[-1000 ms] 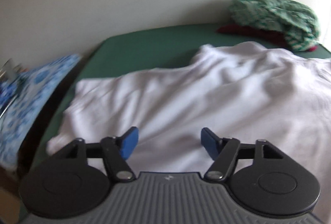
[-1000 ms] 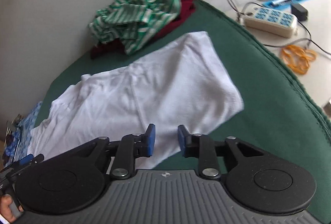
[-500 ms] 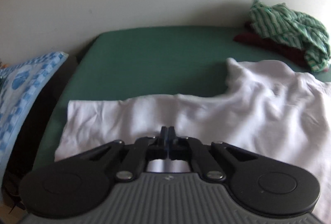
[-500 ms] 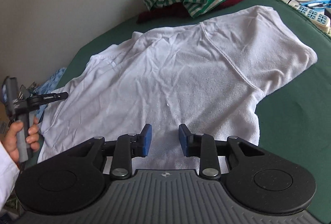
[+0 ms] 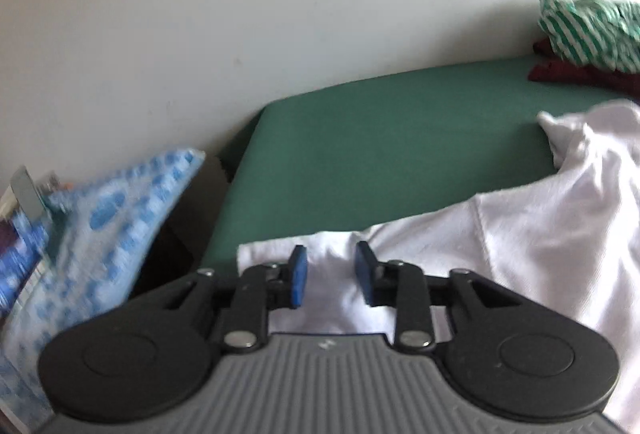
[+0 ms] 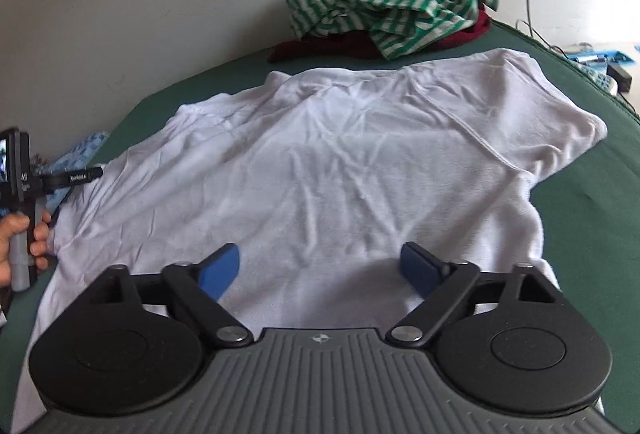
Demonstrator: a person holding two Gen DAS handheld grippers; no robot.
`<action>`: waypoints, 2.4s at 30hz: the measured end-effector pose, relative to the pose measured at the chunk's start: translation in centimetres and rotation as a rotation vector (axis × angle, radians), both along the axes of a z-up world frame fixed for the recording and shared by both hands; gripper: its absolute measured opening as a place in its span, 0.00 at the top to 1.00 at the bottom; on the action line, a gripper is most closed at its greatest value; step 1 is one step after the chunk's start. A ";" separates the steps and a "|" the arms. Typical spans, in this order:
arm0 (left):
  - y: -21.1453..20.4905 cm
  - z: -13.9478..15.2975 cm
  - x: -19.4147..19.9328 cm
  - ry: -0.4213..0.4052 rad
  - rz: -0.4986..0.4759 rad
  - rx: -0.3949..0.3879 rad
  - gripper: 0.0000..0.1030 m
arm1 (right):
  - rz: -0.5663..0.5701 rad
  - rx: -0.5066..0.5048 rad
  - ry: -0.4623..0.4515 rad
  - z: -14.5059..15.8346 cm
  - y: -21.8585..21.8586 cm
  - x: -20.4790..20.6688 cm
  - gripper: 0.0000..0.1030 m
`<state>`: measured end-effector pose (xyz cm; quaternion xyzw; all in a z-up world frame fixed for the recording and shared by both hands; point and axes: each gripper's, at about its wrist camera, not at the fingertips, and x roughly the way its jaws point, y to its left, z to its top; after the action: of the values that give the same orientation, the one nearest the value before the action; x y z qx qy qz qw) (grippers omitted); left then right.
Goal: Fold clothes
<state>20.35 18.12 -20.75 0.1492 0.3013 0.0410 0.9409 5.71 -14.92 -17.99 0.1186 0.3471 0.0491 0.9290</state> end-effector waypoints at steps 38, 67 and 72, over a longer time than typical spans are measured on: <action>-0.7 4.8 -27.5 0.126 -0.042 -0.243 0.67 | -0.077 -0.146 0.038 2.1 -6.4 -14.5 0.80; -18.6 33.2 -19.9 0.064 -0.433 -0.278 0.23 | 0.108 0.160 0.109 17.1 -20.4 -11.4 0.59; -27.1 35.6 -14.5 -0.058 -0.633 -0.099 0.23 | 0.147 0.053 0.072 22.8 -20.3 -6.0 0.49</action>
<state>5.82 -8.95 14.83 0.1882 0.2147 -0.2642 0.9212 -0.27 -35.26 4.82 0.1190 0.3865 0.1220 0.9064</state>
